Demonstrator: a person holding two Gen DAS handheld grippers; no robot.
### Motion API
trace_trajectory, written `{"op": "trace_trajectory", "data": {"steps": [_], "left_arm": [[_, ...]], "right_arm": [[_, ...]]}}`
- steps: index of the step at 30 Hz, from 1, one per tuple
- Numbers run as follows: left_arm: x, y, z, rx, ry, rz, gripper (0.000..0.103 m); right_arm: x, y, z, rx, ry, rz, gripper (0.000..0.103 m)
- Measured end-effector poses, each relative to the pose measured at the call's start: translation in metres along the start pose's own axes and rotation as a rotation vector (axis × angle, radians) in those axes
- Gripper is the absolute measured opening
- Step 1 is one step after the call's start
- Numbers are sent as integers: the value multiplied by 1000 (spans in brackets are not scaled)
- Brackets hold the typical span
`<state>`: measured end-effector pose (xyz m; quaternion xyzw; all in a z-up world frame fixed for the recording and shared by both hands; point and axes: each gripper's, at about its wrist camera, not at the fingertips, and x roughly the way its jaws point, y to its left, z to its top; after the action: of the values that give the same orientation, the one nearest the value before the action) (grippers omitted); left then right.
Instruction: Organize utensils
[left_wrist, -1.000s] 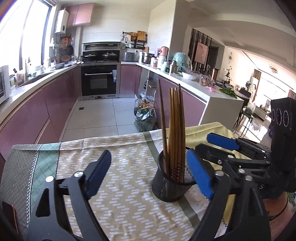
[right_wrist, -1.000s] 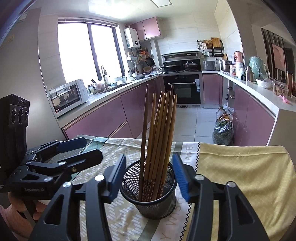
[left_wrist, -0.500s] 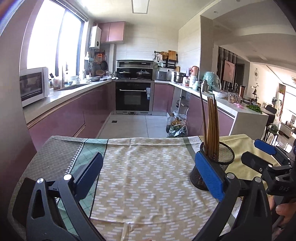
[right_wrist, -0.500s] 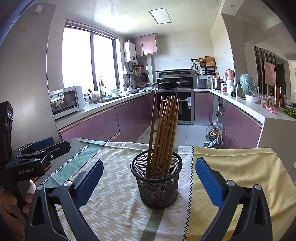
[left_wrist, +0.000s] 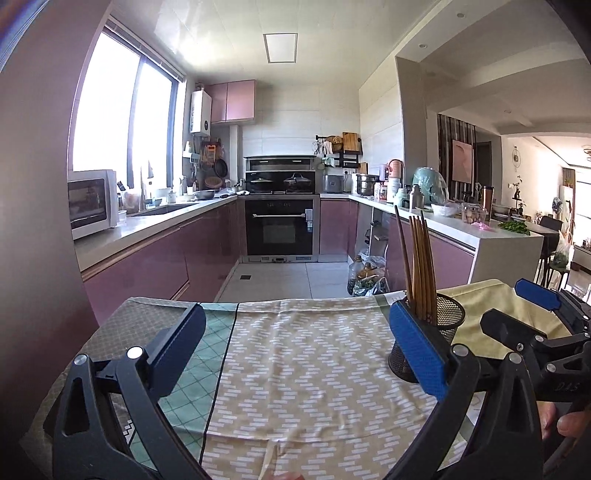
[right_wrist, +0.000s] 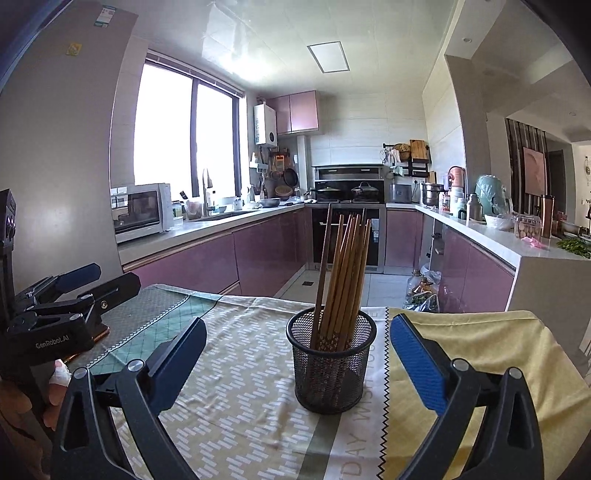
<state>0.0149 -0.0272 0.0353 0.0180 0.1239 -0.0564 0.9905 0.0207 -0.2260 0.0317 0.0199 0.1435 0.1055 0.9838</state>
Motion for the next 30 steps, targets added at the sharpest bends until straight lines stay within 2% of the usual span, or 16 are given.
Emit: {"op": "trace_trajectory", "data": {"steps": [10,30], "left_arm": [[-18,2,3,-8,-44,14,98],[-26,4,5,-11,-53,28,98]], "right_arm": [[-10,7,0,-13,-27,-18,96],[-14,13,2,-13,-41,-11,96]]}}
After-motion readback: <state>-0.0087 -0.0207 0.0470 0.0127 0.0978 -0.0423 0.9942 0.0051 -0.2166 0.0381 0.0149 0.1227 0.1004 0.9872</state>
